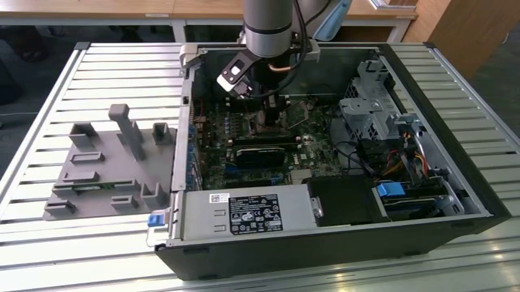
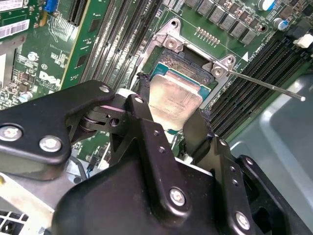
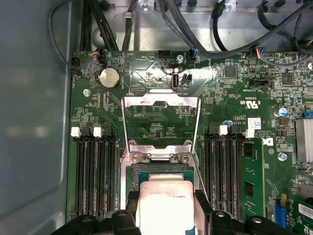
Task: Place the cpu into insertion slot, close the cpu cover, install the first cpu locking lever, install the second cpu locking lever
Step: 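Place the cpu into insertion slot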
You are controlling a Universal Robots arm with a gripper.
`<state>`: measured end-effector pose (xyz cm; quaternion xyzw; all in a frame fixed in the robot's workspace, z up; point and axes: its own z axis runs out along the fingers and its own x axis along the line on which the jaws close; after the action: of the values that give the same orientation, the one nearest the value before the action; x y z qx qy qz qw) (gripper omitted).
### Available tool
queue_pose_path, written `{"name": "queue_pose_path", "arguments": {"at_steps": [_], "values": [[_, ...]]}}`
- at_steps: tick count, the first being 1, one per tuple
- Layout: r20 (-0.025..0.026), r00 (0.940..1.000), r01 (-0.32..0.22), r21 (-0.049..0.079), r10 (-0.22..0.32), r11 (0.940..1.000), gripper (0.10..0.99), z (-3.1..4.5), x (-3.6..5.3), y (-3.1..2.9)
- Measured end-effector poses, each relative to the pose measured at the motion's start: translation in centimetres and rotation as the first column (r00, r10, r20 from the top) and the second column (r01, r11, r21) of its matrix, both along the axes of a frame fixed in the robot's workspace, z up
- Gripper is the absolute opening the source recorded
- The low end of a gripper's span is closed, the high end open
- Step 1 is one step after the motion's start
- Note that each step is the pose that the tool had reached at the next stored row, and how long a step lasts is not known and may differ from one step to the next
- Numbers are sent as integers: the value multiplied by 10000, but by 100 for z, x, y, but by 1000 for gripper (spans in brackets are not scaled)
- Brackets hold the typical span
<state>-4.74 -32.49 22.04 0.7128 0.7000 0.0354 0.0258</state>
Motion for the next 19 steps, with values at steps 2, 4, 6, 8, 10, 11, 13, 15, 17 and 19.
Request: {"name": "queue_pose_path", "arguments": {"at_steps": [2, 4, 6, 8, 10, 11, 13, 15, 17, 19], "values": [[0, 10000, 20, 1, -20, 10000, 525, -15, 0, 6], [0, 10000, 44, 0, -44, 10000, 525, -31, -1, 12], [0, 10000, 63, -7, -63, 10000, 525, -51, -1, 19], [1, 10000, 83, -13, -83, 10000, 525, -67, -2, 26], [1, 9999, 110, -18, -110, 9999, 525, -78, -8, 28], [0, 9999, 121, -23, -121, 9999, 525, -82, -11, 29], [-1, 9999, 134, -27, -134, 9999, 525, -91, -13, 35], [0, 9999, 145, -26, -145, 9999, 525, -103, -14, 41], [1, 9999, 156, -25, -156, 9999, 525, -119, -14, 49], [1, 9999, 162, -25, -162, 9999, 525, -135, -14, 52]]}}
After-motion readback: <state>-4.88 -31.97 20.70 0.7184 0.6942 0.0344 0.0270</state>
